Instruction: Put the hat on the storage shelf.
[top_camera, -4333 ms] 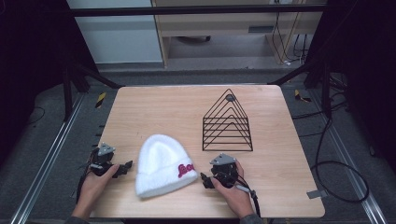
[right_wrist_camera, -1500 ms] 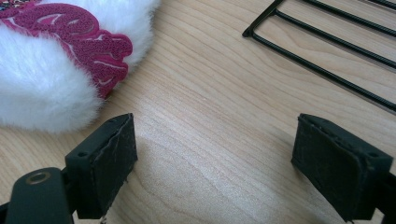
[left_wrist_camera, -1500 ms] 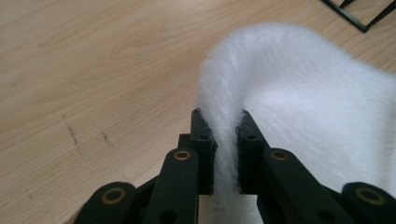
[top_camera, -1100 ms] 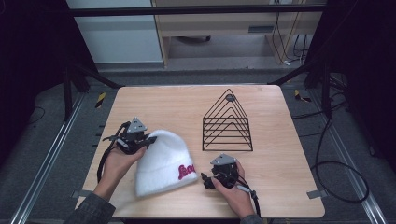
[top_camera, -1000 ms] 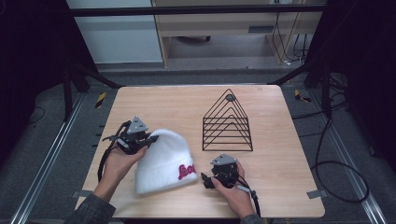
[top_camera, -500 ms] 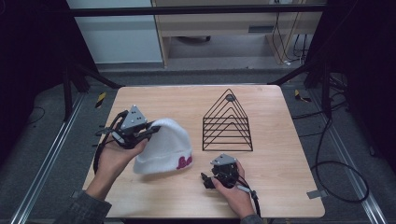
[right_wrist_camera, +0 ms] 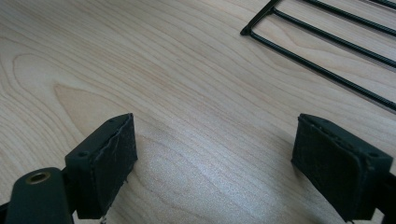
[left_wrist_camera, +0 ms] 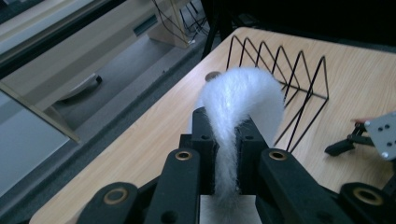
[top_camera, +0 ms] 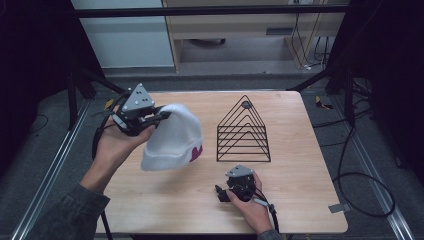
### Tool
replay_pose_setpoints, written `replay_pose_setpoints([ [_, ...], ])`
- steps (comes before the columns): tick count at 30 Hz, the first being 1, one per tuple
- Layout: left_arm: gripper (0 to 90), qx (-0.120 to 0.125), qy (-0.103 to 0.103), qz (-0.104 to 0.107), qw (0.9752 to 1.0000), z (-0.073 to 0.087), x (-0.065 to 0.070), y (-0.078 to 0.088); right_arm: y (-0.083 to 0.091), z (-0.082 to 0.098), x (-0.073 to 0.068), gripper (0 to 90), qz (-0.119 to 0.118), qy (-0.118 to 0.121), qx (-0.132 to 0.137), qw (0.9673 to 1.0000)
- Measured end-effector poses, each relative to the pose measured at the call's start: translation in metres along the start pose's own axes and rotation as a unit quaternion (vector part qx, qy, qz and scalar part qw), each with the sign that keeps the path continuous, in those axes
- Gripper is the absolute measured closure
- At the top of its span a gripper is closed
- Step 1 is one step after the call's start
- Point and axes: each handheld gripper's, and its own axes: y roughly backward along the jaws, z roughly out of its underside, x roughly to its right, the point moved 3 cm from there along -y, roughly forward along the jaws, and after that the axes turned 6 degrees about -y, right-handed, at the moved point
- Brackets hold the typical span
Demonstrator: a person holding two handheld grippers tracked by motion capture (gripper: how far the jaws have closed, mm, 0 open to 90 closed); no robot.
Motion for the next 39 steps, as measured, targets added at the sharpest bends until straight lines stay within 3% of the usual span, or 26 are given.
replay_pose_setpoints([
  [4, 81.7, 0.02, 0.003, 0.004, 0.9998, -0.015, -0.004, 0.005, 0.0, 0.0, 0.0, 13.7, 0.0, 0.0, 0.0, 1.0],
  [12, 81.6, 0.037, -0.034, -0.008, 0.9987, -0.053, -0.001, 0.013, 0.0, 0.0, 0.0, 13.6, 0.002, -0.005, 0.0, 1.0],
  [19, 81.6, 0.052, -0.031, 0.0, 0.9982, -0.073, 0.0, 0.01, 0.005, 0.002, 0.001, 13.7, -0.003, 0.0, -0.001, 1.0],
  [26, 81.6, 0.059, -0.05, 0.001, 0.997, -0.094, 0.011, 0.006, 0.051, -0.005, 0.01, 21.1, 0.006, -0.001, 0.046, 0.9989],
  [33, 81.6, 0.067, -0.059, -0.003, 0.996, -0.107, 0.015, 0.011, 0.111, -0.013, 0.022, 23.6, -0.014, -0.027, 0.094, 0.9951],
  [39, 81.6, 0.077, -0.06, -0.002, 0.9952, -0.117, 0.015, 0.014, 0.135, -0.029, 0.028, 26.6, -0.012, -0.017, 0.118, 0.9928],
])
